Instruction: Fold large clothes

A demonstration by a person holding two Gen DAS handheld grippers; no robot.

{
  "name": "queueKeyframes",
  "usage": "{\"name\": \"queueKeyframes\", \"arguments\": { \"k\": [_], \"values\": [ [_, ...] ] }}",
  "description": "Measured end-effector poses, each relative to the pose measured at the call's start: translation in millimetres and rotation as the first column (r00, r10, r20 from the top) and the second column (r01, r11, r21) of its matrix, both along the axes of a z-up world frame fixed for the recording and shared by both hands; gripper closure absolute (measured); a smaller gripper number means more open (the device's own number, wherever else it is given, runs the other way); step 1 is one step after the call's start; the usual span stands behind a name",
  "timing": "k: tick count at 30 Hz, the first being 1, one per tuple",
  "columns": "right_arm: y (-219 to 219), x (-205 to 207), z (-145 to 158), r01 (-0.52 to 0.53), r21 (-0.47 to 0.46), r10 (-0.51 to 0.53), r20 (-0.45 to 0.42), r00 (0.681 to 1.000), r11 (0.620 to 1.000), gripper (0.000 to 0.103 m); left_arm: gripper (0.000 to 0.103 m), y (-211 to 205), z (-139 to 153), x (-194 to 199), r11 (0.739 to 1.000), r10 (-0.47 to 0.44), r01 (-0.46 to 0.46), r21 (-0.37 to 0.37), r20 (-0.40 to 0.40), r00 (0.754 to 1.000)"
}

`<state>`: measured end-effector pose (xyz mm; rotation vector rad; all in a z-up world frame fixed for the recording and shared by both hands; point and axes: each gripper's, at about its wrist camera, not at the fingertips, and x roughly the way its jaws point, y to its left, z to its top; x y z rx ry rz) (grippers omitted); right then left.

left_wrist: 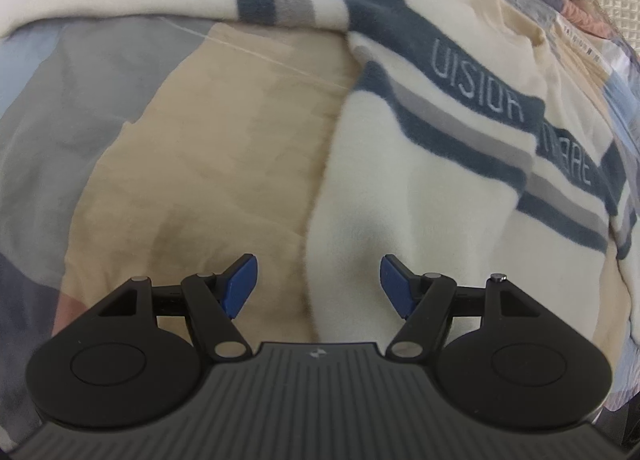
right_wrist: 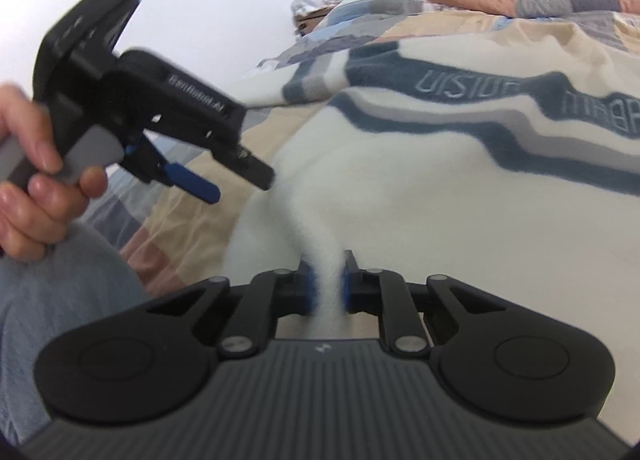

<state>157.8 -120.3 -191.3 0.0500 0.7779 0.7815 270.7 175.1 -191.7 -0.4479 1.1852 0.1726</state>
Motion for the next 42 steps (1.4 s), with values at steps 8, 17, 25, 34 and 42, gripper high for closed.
{"name": "queueKeyframes", "arguments": {
  "k": [8,17,25,34,42],
  "values": [
    [-38.0,32.3,-7.5,0.183,0.051,-0.179,-0.083,0.980,0.982,0.088,0.030,-0.4,-7.1,5.5,0.997,-0.009,0.009,-0.078,0.006,1.000],
    [-58.6,57.4,-32.8,0.267,0.174,-0.212,-0.280,0.936,0.948,0.088,0.029,-26.5,-22.3,-3.2,0.981,-0.025,0.024,-0.194,0.001,1.000],
    [-64.2,60.6,-39.1,0.308,0.216,-0.219,-0.355,0.909,0.927,0.087,0.030,-57.4,-41.1,-16.7,0.935,0.009,-0.006,-0.356,0.005,1.000],
    [-75.8,61.1,-35.2,0.328,0.264,-0.194,-0.430,0.882,0.907,0.082,0.053,-86.8,-30.0,-37.1,0.890,-0.045,0.063,-0.451,0.050,0.998],
    [-82.9,53.9,-17.0,0.347,0.245,-0.227,-0.412,0.883,0.905,0.081,0.086,-102.2,-23.0,-42.3,0.907,-0.060,0.089,-0.413,0.084,0.995]
  ]
}}
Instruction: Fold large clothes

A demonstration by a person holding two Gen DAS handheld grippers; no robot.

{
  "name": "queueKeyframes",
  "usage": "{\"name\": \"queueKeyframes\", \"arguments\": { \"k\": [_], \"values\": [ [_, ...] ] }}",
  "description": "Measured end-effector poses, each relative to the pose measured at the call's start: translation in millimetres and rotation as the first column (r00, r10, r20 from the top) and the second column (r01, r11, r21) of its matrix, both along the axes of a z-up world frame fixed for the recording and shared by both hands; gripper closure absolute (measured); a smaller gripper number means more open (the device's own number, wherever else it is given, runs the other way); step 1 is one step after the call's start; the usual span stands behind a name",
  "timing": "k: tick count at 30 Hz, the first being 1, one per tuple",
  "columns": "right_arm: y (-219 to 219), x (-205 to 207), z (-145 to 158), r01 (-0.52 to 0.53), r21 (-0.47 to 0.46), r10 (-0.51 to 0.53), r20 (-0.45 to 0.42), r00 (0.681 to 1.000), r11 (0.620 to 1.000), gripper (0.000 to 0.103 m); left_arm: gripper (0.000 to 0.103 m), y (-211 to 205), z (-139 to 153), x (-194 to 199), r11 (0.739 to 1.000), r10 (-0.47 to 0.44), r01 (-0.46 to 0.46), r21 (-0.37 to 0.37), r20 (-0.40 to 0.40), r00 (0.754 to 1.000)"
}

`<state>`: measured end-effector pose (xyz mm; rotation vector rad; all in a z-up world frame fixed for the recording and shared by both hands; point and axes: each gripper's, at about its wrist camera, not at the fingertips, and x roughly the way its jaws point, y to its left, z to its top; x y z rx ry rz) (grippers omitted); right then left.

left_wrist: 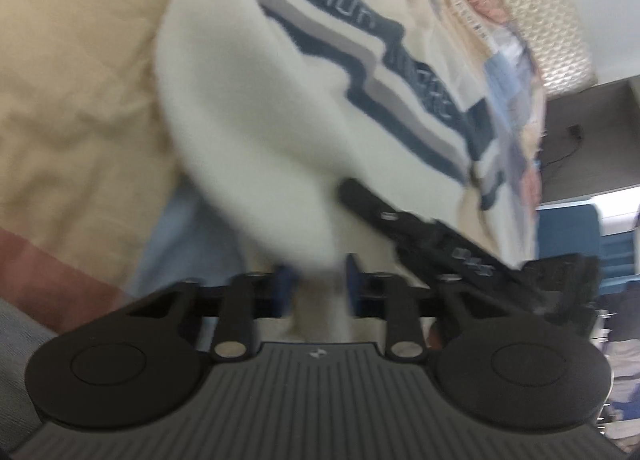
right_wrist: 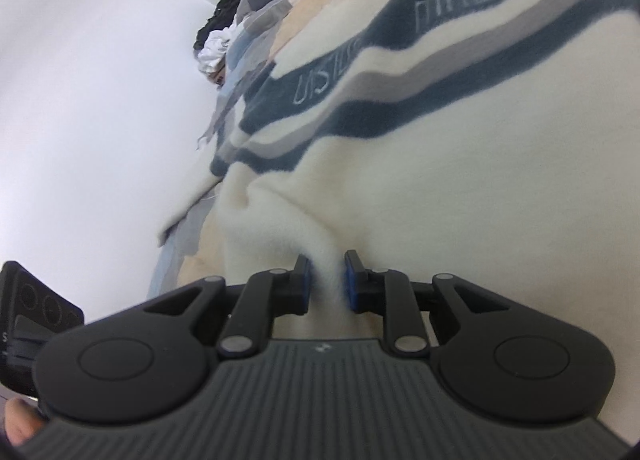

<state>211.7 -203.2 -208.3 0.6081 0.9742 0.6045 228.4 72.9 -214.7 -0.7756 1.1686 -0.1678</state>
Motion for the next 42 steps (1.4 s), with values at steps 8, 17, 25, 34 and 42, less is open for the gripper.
{"name": "queueKeyframes", "arguments": {
  "k": [8,17,25,34,42],
  "values": [
    [-9.8,-14.9,28.0,0.046,-0.030,-0.043,0.109,0.993,0.998,0.081,0.095,41.9,56.7,-23.0,0.991,-0.034,0.029,0.131,0.039,0.999],
    [-4.6,-16.7,25.6,0.070,-0.262,-0.032,0.148,0.988,0.963,0.081,0.096,90.3,66.7,-43.8,0.945,-0.026,0.056,0.322,-0.098,0.995],
    [-9.9,-22.8,30.3,0.130,-0.411,-0.036,0.230,0.973,0.902,0.081,0.069,81.0,69.4,-35.4,0.916,-0.054,0.095,0.391,-0.113,0.992],
    [-11.3,-27.5,44.7,0.170,-0.440,-0.033,0.303,0.952,0.882,0.081,0.041,64.2,97.1,-19.7,0.851,-0.052,0.027,0.524,0.033,0.998],
    [-29.9,-22.7,53.4,0.255,-0.448,-0.102,0.338,0.936,0.857,0.081,0.041,12.2,99.0,29.7,0.897,-0.072,-0.014,0.443,0.177,0.982]
  ]
}}
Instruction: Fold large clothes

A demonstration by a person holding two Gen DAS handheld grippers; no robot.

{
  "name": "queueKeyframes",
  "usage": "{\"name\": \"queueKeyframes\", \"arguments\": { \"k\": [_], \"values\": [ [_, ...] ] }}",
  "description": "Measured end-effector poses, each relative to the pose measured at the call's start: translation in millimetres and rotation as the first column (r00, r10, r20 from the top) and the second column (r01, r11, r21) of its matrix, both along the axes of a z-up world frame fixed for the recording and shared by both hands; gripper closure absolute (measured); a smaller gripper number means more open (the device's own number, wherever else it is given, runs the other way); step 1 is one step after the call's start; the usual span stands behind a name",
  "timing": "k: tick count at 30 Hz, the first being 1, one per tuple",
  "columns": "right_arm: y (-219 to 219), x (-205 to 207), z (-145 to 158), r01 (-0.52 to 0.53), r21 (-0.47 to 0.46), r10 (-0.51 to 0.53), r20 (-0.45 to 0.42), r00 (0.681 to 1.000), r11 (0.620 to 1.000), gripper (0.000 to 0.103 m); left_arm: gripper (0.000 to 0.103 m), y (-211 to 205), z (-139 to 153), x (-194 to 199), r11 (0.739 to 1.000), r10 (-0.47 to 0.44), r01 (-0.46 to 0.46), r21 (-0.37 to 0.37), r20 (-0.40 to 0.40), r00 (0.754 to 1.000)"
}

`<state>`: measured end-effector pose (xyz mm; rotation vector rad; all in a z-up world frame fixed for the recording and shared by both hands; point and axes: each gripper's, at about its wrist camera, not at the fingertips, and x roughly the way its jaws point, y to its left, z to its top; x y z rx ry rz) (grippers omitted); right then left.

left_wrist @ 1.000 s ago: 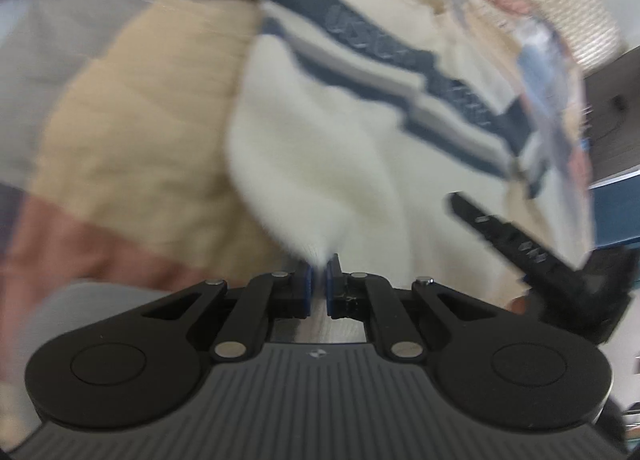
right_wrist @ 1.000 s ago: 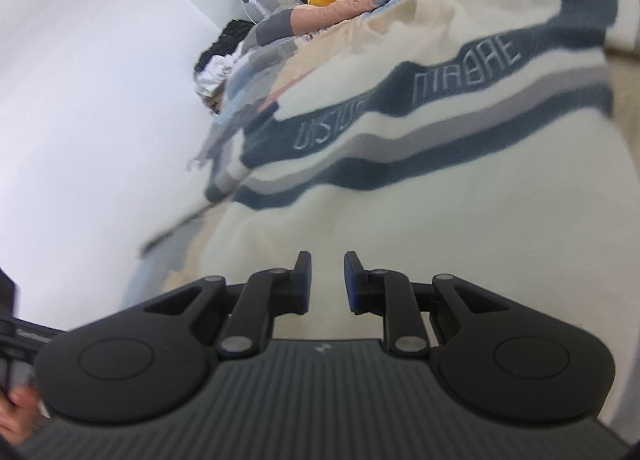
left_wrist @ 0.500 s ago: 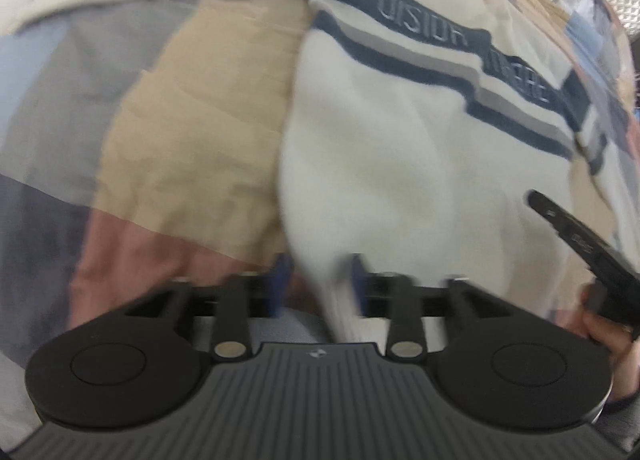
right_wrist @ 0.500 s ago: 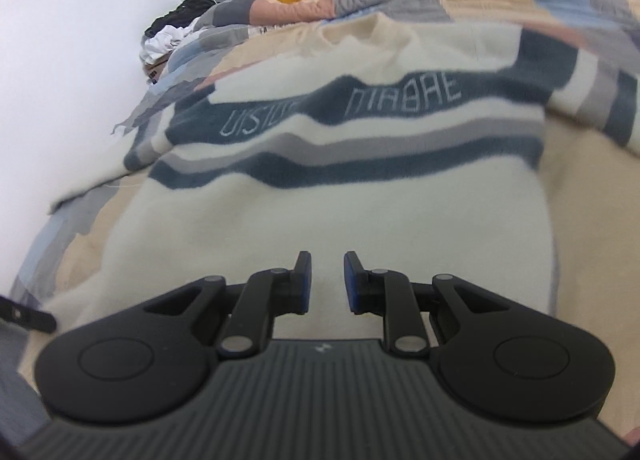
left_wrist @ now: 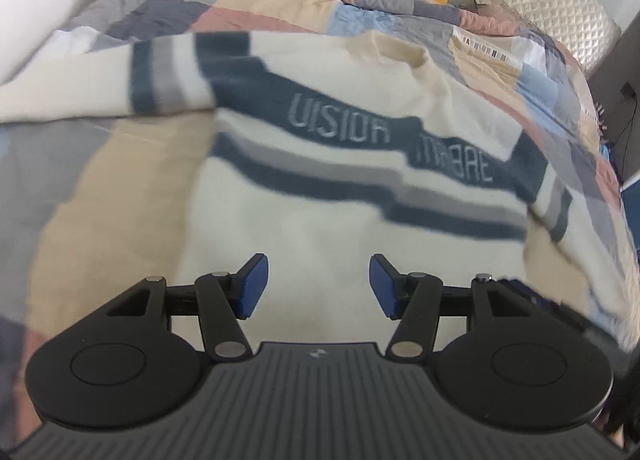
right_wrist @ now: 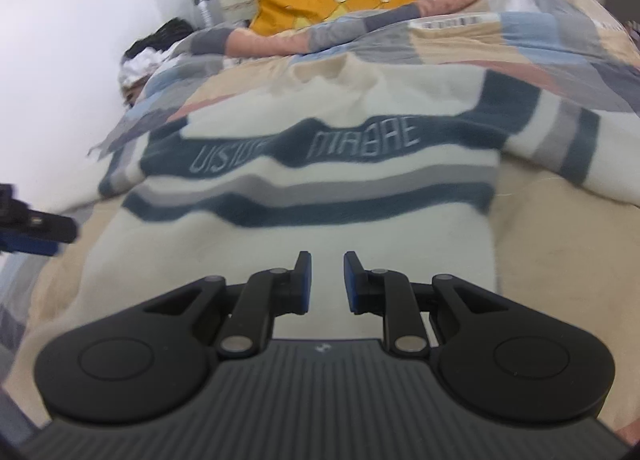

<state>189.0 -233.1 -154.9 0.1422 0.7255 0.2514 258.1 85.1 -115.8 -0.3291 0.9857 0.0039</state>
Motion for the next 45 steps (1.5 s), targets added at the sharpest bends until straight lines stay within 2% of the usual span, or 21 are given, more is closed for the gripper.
{"name": "queueKeyframes", "arguments": {
  "k": [2,4,8,13,16,20,24,28,32,35,37,40,43,45],
  "values": [
    [-7.8,1.3,5.5,0.024,-0.002,-0.024,0.024,0.999,1.000,0.081,0.041,-18.6,1.6,16.7,1.000,-0.029,0.029,-0.011,0.028,0.999],
    [-15.2,4.1,8.4,0.048,-0.014,-0.048,0.044,0.998,0.999,0.081,0.041,-37.8,3.1,32.5,0.998,-0.059,0.059,0.011,0.056,0.997],
    [-30.2,15.9,7.6,0.089,-0.006,-0.089,0.039,0.995,0.996,0.081,0.041,-71.5,-4.4,63.3,0.992,-0.125,0.123,0.028,0.089,0.988],
    [-38.0,33.0,-0.2,0.125,-0.024,-0.124,0.019,0.992,0.992,0.081,0.041,-104.1,-32.4,81.0,0.972,-0.194,0.176,0.154,0.114,0.974],
    [-35.9,43.4,-10.2,0.115,-0.031,-0.116,-0.008,0.993,0.993,0.081,0.041,-112.2,-58.3,87.7,0.949,-0.243,0.215,0.232,0.100,0.965],
    [-27.0,57.0,-25.8,0.095,-0.060,-0.098,-0.040,0.994,0.994,0.081,0.041,-101.6,-93.1,95.4,0.963,-0.196,0.177,0.205,0.076,0.978],
    [-19.8,67.1,-41.5,0.080,-0.104,-0.087,-0.064,0.994,0.991,0.082,0.041,-98.5,-106.7,98.6,0.958,-0.184,0.162,0.236,0.075,0.980],
    [-15.9,72.3,-52.9,0.070,-0.129,-0.081,-0.081,0.993,0.989,0.082,0.040,-103.2,-118.4,101.9,0.938,-0.214,0.189,0.291,0.057,0.975],
    [-13.7,77.0,-55.7,0.082,-0.129,-0.093,-0.079,0.993,0.988,0.084,0.040,-97.2,-124.3,105.1,0.948,-0.204,0.184,0.258,0.054,0.977],
    [-21.0,77.1,-50.2,0.120,-0.076,-0.127,-0.089,0.988,0.990,0.085,0.040,-90.8,-121.7,104.8,0.961,-0.186,0.168,0.218,0.064,0.981],
    [-29.3,74.4,-39.6,0.158,-0.028,-0.160,-0.092,0.983,0.987,0.084,0.040,-88.2,-118.5,103.4,0.967,-0.177,0.160,0.200,0.073,0.981],
    [-46.0,65.5,-18.4,0.220,0.004,-0.220,-0.032,0.975,0.975,0.084,0.040,-85.7,-112.0,99.5,0.972,-0.168,0.152,0.181,0.080,0.982],
    [-70.2,55.8,-7.1,0.322,0.020,-0.323,0.023,0.946,0.946,0.082,0.040,-83.5,-102.8,91.0,0.975,-0.167,0.150,0.163,0.101,0.981],
    [-88.3,53.8,-7.1,0.417,0.020,-0.417,0.020,0.909,0.909,0.081,0.040,-84.3,-97.7,84.3,0.975,-0.171,0.151,0.162,0.119,0.978]
  ]
}}
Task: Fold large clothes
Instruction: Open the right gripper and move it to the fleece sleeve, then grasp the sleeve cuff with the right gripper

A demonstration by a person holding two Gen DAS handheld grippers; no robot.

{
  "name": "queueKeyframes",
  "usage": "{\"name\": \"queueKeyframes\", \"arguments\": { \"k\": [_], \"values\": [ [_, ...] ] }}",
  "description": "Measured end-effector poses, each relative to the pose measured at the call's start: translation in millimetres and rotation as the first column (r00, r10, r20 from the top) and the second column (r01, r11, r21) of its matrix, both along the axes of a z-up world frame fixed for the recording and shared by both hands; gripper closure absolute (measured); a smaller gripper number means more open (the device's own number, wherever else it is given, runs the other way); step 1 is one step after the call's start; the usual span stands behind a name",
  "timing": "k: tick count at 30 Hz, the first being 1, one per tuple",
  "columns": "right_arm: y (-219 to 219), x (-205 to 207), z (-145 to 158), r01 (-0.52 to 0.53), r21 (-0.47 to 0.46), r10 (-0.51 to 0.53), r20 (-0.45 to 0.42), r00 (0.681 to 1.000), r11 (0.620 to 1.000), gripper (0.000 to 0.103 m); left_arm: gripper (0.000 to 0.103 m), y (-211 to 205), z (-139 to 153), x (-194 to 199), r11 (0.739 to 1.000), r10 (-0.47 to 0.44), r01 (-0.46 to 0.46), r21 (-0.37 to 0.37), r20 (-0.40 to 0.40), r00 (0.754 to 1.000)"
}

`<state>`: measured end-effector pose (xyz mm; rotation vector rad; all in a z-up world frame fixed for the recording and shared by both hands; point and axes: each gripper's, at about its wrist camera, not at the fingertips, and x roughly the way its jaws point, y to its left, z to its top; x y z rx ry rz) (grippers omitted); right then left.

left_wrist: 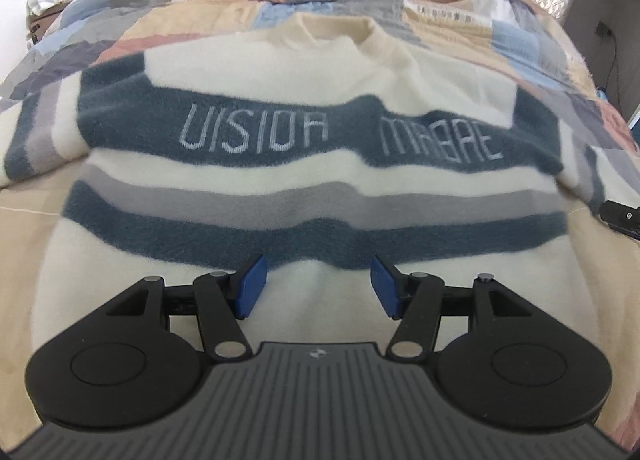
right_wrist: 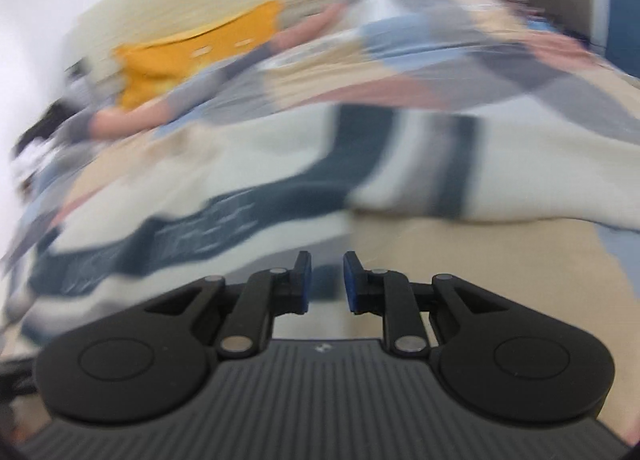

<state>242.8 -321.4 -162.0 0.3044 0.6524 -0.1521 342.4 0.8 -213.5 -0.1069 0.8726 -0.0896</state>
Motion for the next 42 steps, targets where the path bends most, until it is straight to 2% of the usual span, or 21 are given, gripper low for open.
{"name": "queueKeyframes", "arguments": {
  "k": [2,3,4,8,9,10,11,12,14,16,19,22,25,28,31,36,38,39,42],
  "values": [
    [-19.0,-1.2,-1.5,0.053,0.069,-0.053,0.005,0.999,0.996,0.080,0.040,-2.8,3.5,-5.9,1.000,-0.007,0.007,0.000,0.011,1.000],
    [-28.8,-1.6,-2.8,0.073,0.113,-0.075,0.009,0.997,0.991,0.072,0.040,-4.9,4.9,-8.7,1.000,-0.012,0.012,0.004,0.016,1.000],
    [-38.4,-1.6,-4.0,0.092,0.152,-0.095,0.014,0.995,0.984,0.072,0.040,-7.2,6.1,-11.4,1.000,-0.020,0.020,0.011,0.021,1.000],
    [-73.0,5.6,-6.1,0.158,0.212,-0.162,0.001,0.987,0.964,0.070,0.040,-15.1,7.9,-23.2,0.998,-0.045,0.044,0.041,0.037,0.998],
    [-82.9,6.7,-7.0,0.174,0.231,-0.178,-0.005,0.984,0.957,0.054,0.040,-16.1,8.0,-25.9,0.998,-0.047,0.046,0.047,0.040,0.998],
    [-92.7,7.7,-8.1,0.195,0.253,-0.199,-0.010,0.980,0.948,0.032,0.040,-16.5,8.2,-28.6,0.998,-0.047,0.045,0.051,0.042,0.998],
    [-103.9,7.1,-8.8,0.217,0.282,-0.223,-0.011,0.975,0.935,0.026,0.040,-16.3,8.4,-31.0,0.998,-0.047,0.044,0.053,0.045,0.998],
    [-115.8,5.7,-9.4,0.241,0.314,-0.251,-0.011,0.968,0.918,0.025,0.040,-16.2,8.8,-33.1,0.998,-0.043,0.040,0.052,0.050,0.998],
    [-141.6,0.1,-14.5,0.257,0.431,-0.290,0.009,0.957,0.865,0.025,0.040,-15.3,10.4,-37.3,0.998,-0.028,0.025,0.049,0.063,0.998],
    [-166.4,-6.4,-22.8,0.287,0.546,-0.355,0.020,0.935,0.787,0.024,0.040,-16.2,12.7,-40.6,0.998,-0.022,0.018,0.053,0.081,0.996],
    [-196.3,-19.4,-38.5,0.354,0.632,-0.460,0.005,0.888,0.689,0.015,0.040,-16.6,15.4,-42.3,0.998,-0.005,-0.001,0.057,0.100,0.995],
    [-217.5,-21.4,-58.2,0.428,0.673,-0.532,-0.060,0.845,0.604,0.014,0.040,-16.0,14.8,-41.7,0.998,0.009,-0.015,0.059,0.097,0.995],
    [-234.6,-16.6,-76.0,0.437,0.703,-0.541,-0.089,0.836,0.561,0.014,0.040,-16.7,11.8,-39.9,0.998,0.011,-0.016,0.058,0.085,0.996],
    [-249.0,-7.5,-82.5,0.425,0.708,-0.544,-0.068,0.836,0.565,0.014,0.040,-18.0,8.1,-38.3,0.998,0.013,-0.019,0.067,0.077,0.997],
    [-263.4,0.3,-87.3,0.397,0.705,-0.546,-0.015,0.838,0.588,0.014,0.040,-19.2,5.5,-35.1,0.997,0.021,-0.027,0.068,0.080,0.997],
    [-280.2,16.1,-94.7,0.369,0.693,-0.577,0.082,0.813,0.619,0.016,0.040,-19.9,3.3,-25.0,0.998,0.043,-0.046,0.033,0.077,0.996],
    [-287.8,25.6,-94.6,0.363,0.678,-0.572,0.104,0.814,0.640,0.031,0.040,-20.2,2.0,-22.7,0.999,0.040,-0.042,0.020,0.076,0.996],
    [-292.2,28.3,-95.3,0.371,0.668,-0.574,0.103,0.812,0.645,0.044,0.040,-20.2,1.3,-21.9,0.999,0.037,-0.038,0.018,0.075,0.997],
    [-302.7,27.9,-105.6,0.412,0.665,-0.610,0.082,0.789,0.622,0.072,0.040,-19.6,-0.2,-19.3,0.999,0.037,-0.037,0.001,0.076,0.996]
  ]
}}
